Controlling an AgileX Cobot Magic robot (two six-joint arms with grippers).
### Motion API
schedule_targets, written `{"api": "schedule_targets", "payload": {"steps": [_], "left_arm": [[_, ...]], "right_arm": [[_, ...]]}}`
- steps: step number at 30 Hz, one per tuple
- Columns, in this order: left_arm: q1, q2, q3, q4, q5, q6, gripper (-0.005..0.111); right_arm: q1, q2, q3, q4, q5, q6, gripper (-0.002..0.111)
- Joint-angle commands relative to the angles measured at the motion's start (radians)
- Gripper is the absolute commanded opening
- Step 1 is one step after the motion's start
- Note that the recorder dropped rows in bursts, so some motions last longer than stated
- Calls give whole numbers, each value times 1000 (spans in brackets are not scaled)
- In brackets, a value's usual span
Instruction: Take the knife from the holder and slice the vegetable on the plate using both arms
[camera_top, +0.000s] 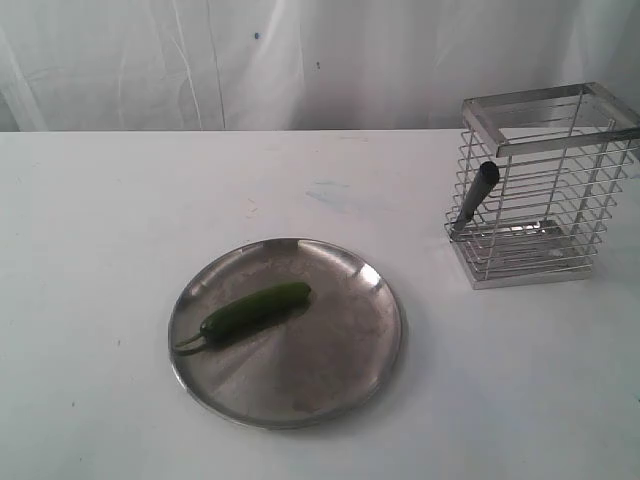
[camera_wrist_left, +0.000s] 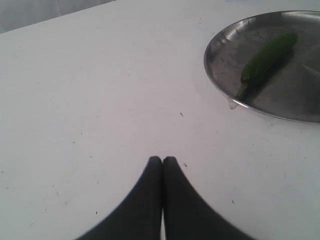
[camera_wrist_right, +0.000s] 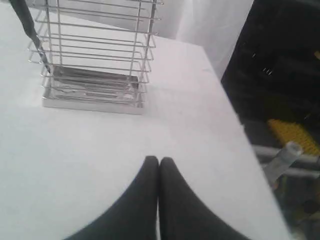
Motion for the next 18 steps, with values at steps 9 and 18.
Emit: {"api": "schedule_targets", "payload": {"steps": [9,18], "left_arm": [[0,-4,1,-9,3,-3,0],[0,-4,1,-9,3,-3,0]], "right_arm": [[-2,-6,2,465,-475,233,0],[-2,-6,2,949,-476,487,0]]}}
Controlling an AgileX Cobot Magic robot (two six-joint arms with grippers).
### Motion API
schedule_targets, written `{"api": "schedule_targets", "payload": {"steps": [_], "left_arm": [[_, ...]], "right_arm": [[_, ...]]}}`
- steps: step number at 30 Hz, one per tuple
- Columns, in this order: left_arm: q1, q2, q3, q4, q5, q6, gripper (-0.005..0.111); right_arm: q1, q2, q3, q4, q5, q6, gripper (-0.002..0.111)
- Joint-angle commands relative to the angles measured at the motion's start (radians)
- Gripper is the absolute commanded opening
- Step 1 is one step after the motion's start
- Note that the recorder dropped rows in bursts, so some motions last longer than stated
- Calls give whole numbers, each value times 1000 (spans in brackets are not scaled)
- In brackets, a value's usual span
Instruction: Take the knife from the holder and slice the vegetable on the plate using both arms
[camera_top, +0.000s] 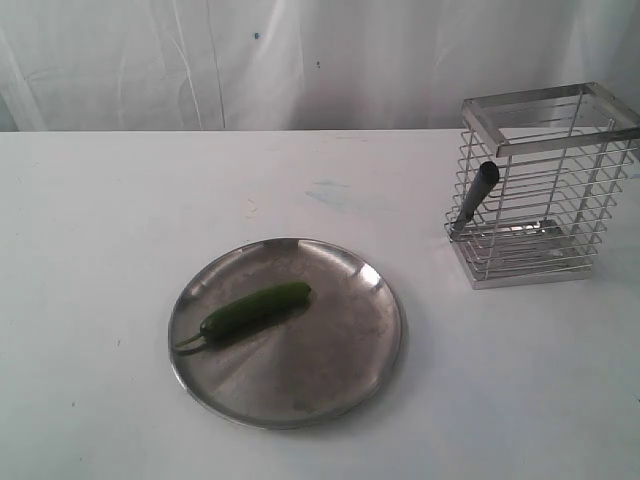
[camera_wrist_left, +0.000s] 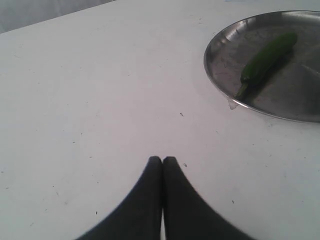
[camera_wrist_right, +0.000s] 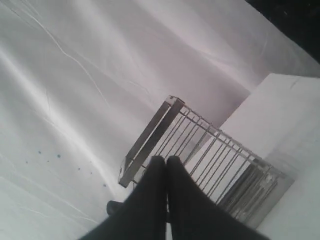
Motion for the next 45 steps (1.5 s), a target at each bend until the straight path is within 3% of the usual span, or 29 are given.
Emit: {"api": "schedule_targets", "payload": {"steps": [1,2,4,6,8,10,12,15,18,27,33,39,45], "left_arm": [[0,-4,1,-9,3,-3,0],[0,-4,1,-9,3,-3,0],[0,-4,1,-9,3,-3,0],[0,-4,1,-9,3,-3,0],[0,-4,1,-9,3,-3,0],[0,-4,1,-9,3,-3,0],[0,-4,1,-9,3,-3,0],[0,-4,1,-9,3,-3,0],[0,-4,1,-9,3,-3,0],[0,-4,1,-9,3,-3,0],[0,-4,1,-9,3,-3,0],[0,-4,1,-9,3,-3,0],[0,-4,1,-9,3,-1,0]], "right_arm": [[-2,-6,2,417,-253,174,0],[-2,-6,-3,456,-391,342,0],[-2,-6,-66,353,-714,670,0],[-2,-6,-133,185,-889,645,0],[-2,-6,-223,-64,-938,400,0],[-2,4,-323,-406,-787,-3,0],[-2,39,-412,-729,-462,-235,0],[-2,159,-463,-991,-49,-235,0],[7,297,-446,-1035,154,-287,0],[10,668,-312,-1022,63,-178,0],[5,912,-432,-1002,403,146,0],[16,1119,-567,-975,733,46,0],[130,1254,-716,-612,926,-369,0]]}}
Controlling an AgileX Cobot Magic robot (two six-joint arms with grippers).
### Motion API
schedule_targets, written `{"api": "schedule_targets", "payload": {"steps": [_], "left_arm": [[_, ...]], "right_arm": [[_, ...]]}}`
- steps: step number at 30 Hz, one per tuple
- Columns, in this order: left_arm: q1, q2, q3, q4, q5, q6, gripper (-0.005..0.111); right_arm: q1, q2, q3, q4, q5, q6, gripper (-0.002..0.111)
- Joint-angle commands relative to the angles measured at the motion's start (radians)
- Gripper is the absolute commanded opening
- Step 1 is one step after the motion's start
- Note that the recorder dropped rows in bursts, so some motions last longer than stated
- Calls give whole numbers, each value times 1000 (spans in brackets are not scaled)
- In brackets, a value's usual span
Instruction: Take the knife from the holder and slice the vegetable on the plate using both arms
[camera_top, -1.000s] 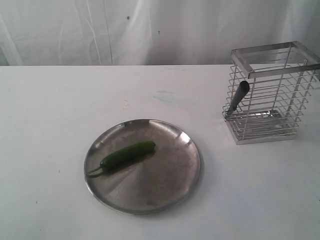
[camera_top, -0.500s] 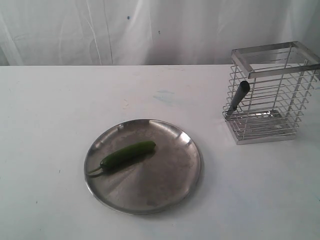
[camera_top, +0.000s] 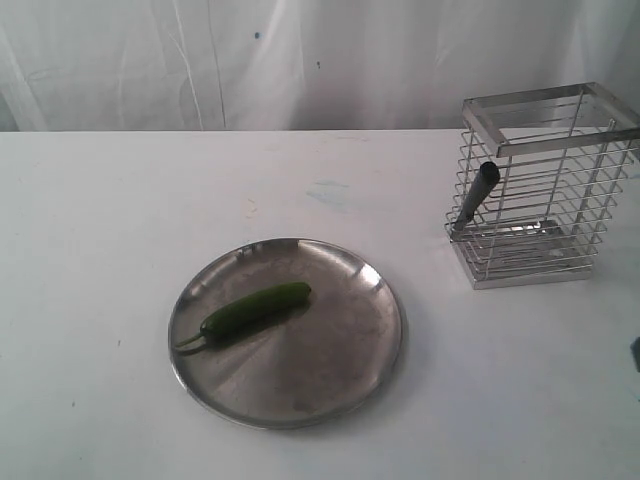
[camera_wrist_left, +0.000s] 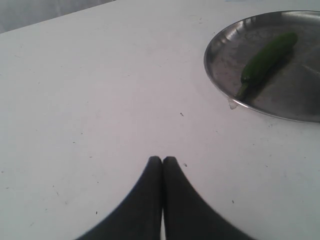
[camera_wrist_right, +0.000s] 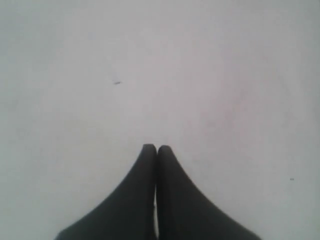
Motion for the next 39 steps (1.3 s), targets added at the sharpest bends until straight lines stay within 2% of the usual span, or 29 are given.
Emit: {"api": "schedule_targets", "payload": {"steps": [1,11,17,24,26,30,31,36,39], "left_arm": [[0,-4,1,-9,3,-1,0],[0,-4,1,-9,3,-1,0],[0,-4,1,-9,3,-1,0],[0,-4,1,-9,3,-3,0],[0,-4,1,-9,3,-3,0],[0,-4,1,-9,3,-1,0],[0,-4,1,-9,3,-1,0],[0,-4,1,-9,3,-1,0],[0,-4,1,-9,3,-3,0]], "right_arm": [[86,59,-115,241,140,-292,0],[232,62,-484,248,428,-300,0],[328,110,-723,250,428,-285,0],[348,313,-792,250,412,-285,0],[348,363,-792,256,402,-285,9],[348,392,-792,292,382,-287,58],[348,392,-792,292,374,-287,63],[348,398,-792,292,179,-127,65],[348,416,-792,292,167,-113,65]]}}
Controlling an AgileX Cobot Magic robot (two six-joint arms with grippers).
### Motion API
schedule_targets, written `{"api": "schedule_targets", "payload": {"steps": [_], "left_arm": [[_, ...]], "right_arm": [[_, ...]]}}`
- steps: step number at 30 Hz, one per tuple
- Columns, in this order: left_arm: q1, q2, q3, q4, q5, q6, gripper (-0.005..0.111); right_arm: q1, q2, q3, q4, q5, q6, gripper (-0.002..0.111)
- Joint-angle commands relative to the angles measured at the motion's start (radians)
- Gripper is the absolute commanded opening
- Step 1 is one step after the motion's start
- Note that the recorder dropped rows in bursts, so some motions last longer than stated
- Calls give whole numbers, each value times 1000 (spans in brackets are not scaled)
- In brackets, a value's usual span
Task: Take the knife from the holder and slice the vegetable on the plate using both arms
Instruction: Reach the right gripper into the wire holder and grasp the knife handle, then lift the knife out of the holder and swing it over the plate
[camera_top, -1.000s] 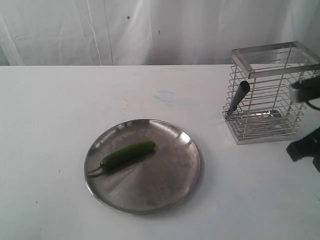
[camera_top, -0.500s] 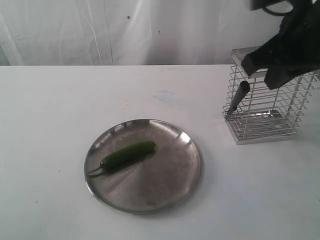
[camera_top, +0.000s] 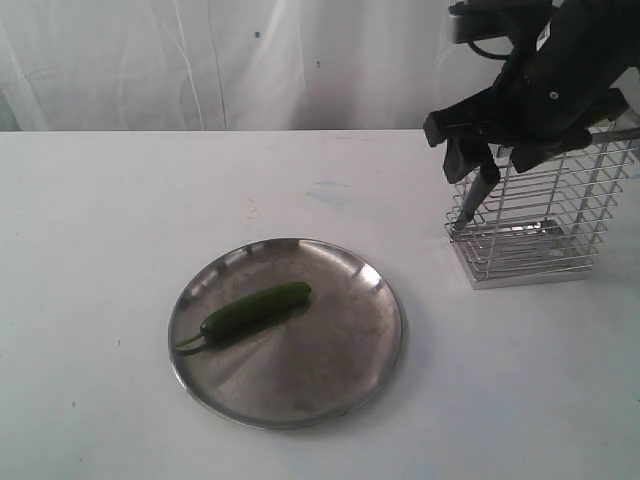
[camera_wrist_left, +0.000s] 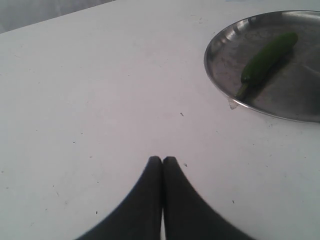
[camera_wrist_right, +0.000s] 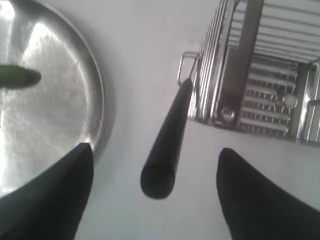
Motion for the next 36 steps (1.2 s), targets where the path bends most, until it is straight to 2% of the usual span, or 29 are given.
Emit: {"api": "schedule_targets", "payload": {"steps": [1,11,13,15,20,23,36], "left_arm": [[0,-4,1,-9,3,-3,0],[0,-4,1,-9,3,-3,0],[0,-4,1,-9,3,-3,0],[0,-4,1,-9,3,-3,0],[0,-4,1,-9,3,-3,0],[0,-4,1,-9,3,-1,0],[0,-4,1,-9,3,-1,0]], "right_arm": [[3,29,-7,0,-31,41,65],[3,118,-7,-17,-26,109,60],[3,133,-7,-17,-46,138,54],[3,135,-7,-17,-90,171,40],[3,133,-7,-17,-112,183,19],[3,133,-7,-33,-104,183,0],[3,80,-29,-107,-70,153,0]]}}
